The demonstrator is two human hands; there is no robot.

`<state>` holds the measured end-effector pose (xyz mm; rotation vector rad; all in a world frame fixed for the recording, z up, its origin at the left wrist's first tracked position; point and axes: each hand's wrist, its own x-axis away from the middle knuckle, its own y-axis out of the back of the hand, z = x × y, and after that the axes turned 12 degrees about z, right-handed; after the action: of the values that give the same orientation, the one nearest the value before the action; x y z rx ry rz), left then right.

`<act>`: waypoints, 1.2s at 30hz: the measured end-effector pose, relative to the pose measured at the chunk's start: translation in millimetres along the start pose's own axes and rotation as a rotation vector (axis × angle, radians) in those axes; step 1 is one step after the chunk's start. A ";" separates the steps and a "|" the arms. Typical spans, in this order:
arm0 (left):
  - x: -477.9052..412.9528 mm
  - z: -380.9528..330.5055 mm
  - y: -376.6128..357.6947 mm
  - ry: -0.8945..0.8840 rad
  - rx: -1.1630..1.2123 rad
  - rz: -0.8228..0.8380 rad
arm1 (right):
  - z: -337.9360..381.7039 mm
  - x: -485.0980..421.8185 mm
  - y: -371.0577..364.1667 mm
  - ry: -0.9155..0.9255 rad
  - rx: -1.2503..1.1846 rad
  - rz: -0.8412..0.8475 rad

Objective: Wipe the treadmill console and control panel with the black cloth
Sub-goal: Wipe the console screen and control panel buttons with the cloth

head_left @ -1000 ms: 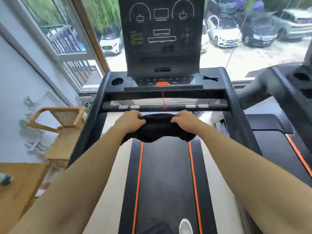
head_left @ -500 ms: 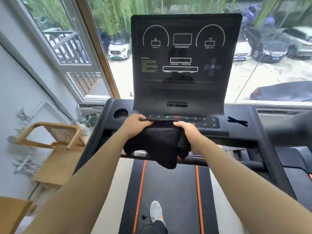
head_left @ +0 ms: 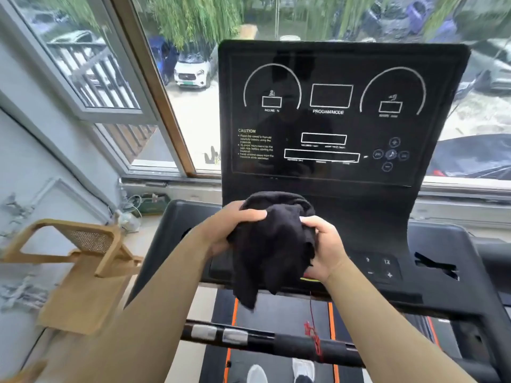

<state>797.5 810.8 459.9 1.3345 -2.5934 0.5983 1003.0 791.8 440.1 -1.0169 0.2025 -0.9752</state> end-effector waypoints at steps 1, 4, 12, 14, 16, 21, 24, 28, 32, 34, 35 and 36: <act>-3.7 -5.1 6.0 -0.004 -0.101 0.005 | 6.4 -5.1 1.8 -0.008 0.040 -0.046; -16.4 -24.9 16.4 0.120 -0.512 -0.021 | 27.0 -22.4 13.2 0.034 0.171 -0.162; -72.8 -92.7 19.8 -0.282 -0.927 -0.583 | 101.6 -48.6 -5.9 0.429 0.887 0.003; -85.0 -123.6 11.9 -0.491 -0.960 -0.765 | 136.5 -68.8 -28.8 0.773 1.222 -0.157; -95.4 -155.6 3.2 -0.740 -1.039 -1.017 | 172.5 -86.2 -57.4 1.227 1.461 -0.401; -141.0 -143.9 24.4 -0.928 -1.362 -1.062 | 198.8 -138.8 -53.3 1.624 2.080 -0.569; -153.8 -82.8 53.8 -0.688 -1.663 -0.802 | 177.6 -155.1 -5.3 1.129 2.493 -0.332; -142.4 -40.6 62.4 -0.492 -1.771 -0.643 | 144.6 -145.5 27.3 0.711 2.687 -0.296; -115.3 1.8 69.7 -0.401 -1.866 -0.444 | 106.7 -128.9 64.3 0.578 2.773 -0.042; -107.9 5.6 78.7 -0.380 -1.932 -0.405 | 110.5 -127.0 68.3 0.601 2.822 0.050; -107.7 0.0 83.7 -0.386 -1.957 -0.416 | 118.7 -132.8 63.5 0.644 2.835 0.093; -110.2 -10.6 88.2 -0.400 -1.972 -0.451 | 129.6 -143.2 53.1 0.678 2.787 0.153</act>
<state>790.5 943.0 409.9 0.9513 -1.4330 -1.8536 1023.4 990.8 429.4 1.8330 -0.5112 -0.5169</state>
